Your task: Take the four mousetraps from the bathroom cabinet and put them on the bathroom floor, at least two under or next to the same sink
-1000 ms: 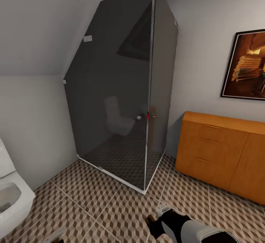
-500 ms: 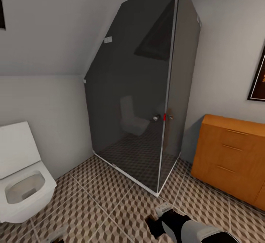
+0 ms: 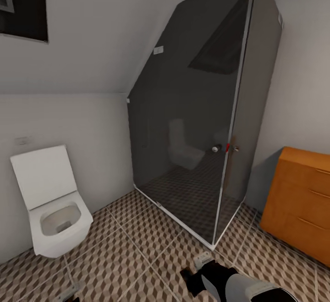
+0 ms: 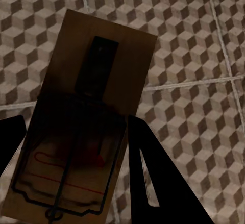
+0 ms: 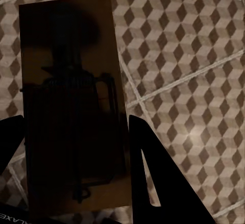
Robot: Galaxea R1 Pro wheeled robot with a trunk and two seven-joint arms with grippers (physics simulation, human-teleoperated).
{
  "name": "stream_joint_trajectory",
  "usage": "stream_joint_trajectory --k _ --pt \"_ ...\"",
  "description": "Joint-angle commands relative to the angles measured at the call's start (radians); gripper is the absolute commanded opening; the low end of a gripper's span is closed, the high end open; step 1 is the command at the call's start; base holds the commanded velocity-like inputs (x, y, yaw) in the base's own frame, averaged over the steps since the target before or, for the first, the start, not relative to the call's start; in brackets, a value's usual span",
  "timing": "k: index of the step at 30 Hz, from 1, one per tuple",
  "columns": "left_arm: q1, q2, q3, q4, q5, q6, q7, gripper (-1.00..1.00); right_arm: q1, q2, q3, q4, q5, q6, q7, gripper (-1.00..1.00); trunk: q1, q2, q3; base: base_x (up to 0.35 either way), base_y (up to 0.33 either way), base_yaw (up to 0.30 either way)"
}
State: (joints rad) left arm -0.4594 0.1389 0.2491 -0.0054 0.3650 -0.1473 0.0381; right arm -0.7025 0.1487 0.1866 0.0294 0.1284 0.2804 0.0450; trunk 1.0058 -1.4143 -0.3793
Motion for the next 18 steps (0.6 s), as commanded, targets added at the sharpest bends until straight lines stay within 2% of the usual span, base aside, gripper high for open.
stream_joint_trajectory --k 1,18 --pt "-0.001 0.0 0.003 0.001 0.001 -0.003 0.0 -1.0 -0.001 0.0 0.004 0.001 0.007 0.002 0.006 -1.0 0.0 -0.001 -0.001 0.0 0.0 0.283" --pt "-0.001 -0.001 0.002 0.0 0.0 -0.003 0.0 -1.0 -0.002 0.0 0.004 0.001 0.007 0.002 0.006 -1.0 0.0 -0.001 -0.001 0.0 0.0 0.283"
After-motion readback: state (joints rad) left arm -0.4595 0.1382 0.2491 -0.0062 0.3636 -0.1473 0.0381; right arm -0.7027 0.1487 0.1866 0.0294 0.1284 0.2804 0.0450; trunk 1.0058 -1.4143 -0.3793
